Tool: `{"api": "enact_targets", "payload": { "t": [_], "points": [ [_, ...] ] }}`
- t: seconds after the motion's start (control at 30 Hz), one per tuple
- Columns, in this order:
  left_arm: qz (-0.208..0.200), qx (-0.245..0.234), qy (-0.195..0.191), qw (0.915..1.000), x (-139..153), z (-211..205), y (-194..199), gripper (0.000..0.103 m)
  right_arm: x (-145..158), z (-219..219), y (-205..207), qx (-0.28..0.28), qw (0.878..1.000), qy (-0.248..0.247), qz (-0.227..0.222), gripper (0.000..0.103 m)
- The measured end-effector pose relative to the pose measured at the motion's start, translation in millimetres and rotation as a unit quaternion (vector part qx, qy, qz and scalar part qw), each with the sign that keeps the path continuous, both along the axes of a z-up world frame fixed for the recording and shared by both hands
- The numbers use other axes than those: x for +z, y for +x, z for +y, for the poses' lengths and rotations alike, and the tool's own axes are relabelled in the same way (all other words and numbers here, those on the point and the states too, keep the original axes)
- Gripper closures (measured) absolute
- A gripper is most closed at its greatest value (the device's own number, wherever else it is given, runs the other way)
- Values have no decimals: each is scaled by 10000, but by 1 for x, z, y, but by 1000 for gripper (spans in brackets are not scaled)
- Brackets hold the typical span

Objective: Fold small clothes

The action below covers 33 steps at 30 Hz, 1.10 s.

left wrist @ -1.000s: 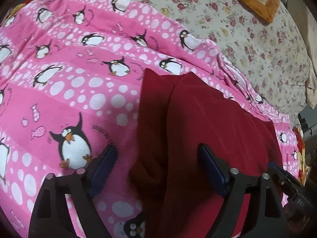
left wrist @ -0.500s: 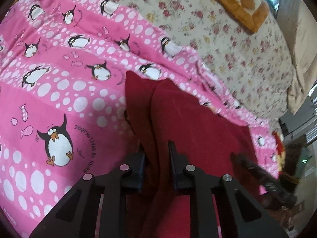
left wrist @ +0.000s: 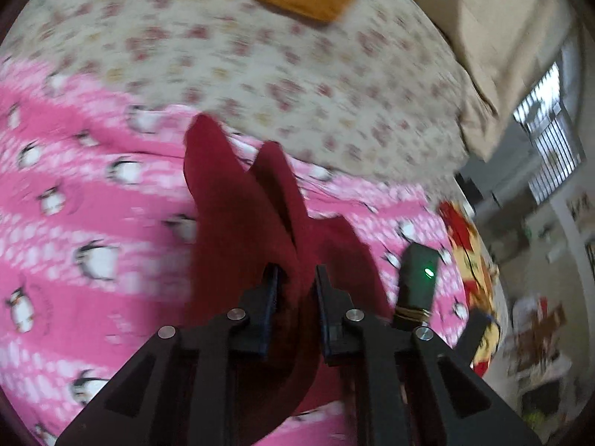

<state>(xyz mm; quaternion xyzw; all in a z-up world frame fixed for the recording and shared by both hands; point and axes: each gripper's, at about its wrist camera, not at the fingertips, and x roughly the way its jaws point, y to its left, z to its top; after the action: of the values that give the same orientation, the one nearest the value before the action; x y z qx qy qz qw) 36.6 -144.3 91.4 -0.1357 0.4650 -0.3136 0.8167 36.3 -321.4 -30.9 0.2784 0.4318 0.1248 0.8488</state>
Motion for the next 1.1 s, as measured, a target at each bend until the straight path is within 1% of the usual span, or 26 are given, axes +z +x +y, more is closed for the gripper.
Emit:
{"api": "enact_targets", "payload": {
  "t": [0.03, 0.1, 0.13, 0.17, 0.23, 0.27, 0.3, 0.37, 0.43, 0.47, 0.5, 0.6, 0.67, 0.7, 0.77, 0.83, 0.9, 1.0, 1.07, 1.1],
  "points": [
    [21, -140, 37, 9999, -1, -15, -2, 103, 0, -4, -1, -66, 9999, 127, 13, 89],
    [69, -369, 117, 9992, -7, -41, -6, 103, -1, -18, -7, -301, 9980, 546, 47, 86],
    [125, -470, 148, 9987, -12, -51, -6, 103, -3, -30, -14, -509, 9947, 889, 50, 83],
    [203, -548, 187, 9981, -17, -60, -7, 103, -7, -41, -19, -722, 9901, 1205, 38, 80],
    [299, -562, 302, 9975, -26, -68, -12, 103, -18, -61, -31, -1116, 9759, 1875, 0, 80],
    [264, -535, 375, 9975, -26, -70, -14, 103, -24, -68, -33, -1153, 9690, 2187, -12, 80],
    [219, -534, 419, 9975, -24, -69, -16, 103, -26, -71, -33, -1141, 9650, 2362, -16, 80],
    [119, -576, 473, 9971, -12, -66, -21, 103, -27, -74, -34, -1132, 9599, 2565, -20, 78],
    [-39, -552, 428, 9976, 4, -53, -27, 103, -29, -76, -36, -1184, 9531, 2783, -84, 75],
    [-141, -492, 395, 9979, 11, -42, -31, 97, -29, -77, -37, -1212, 9506, 2856, -110, 73],
    [-231, -420, 382, 9981, 16, -33, -33, 95, -30, -78, -39, -1262, 9466, 2963, -141, 72],
    [-458, -101, 434, 9980, 26, -6, -38, 93, -32, -85, -45, -1404, 9363, 3213, -195, 69],
    [-456, 44, 557, 9974, 19, 5, -38, 93, -33, -89, -45, -1487, 9289, 3380, -270, 63],
    [-385, 125, 672, 9969, 10, 10, -37, 93, -33, -90, -46, -1518, 9264, 3432, -306, 61],
    [-104, 186, 832, 9963, -13, 15, -35, 93, -32, -90, -49, -1569, 9229, 3496, -387, 54],
    [237, 93, 787, 9966, -36, 16, -35, 93, -31, -88, -48, -1552, 9256, 3428, -408, 52],
    [389, 42, 705, 9967, -52, 13, -38, 93, -28, -85, -43, -1466, 9347, 3221, -325, 52],
    [332, 82, 745, 9966, -57, 9, -39, 93, -23, -79, -36, -1312, 9484, 2881, -173, 50],
    [234, 111, 712, 9971, -52, 6, -35, 93, -18, -72, -31, -1124, 9590, 2602, -81, 46],
    [163, 158, 657, 9976, -48, 8, -33, 93, -16, -70, -30, -1055, 9624, 2504, -53, 45]
  ]
}}
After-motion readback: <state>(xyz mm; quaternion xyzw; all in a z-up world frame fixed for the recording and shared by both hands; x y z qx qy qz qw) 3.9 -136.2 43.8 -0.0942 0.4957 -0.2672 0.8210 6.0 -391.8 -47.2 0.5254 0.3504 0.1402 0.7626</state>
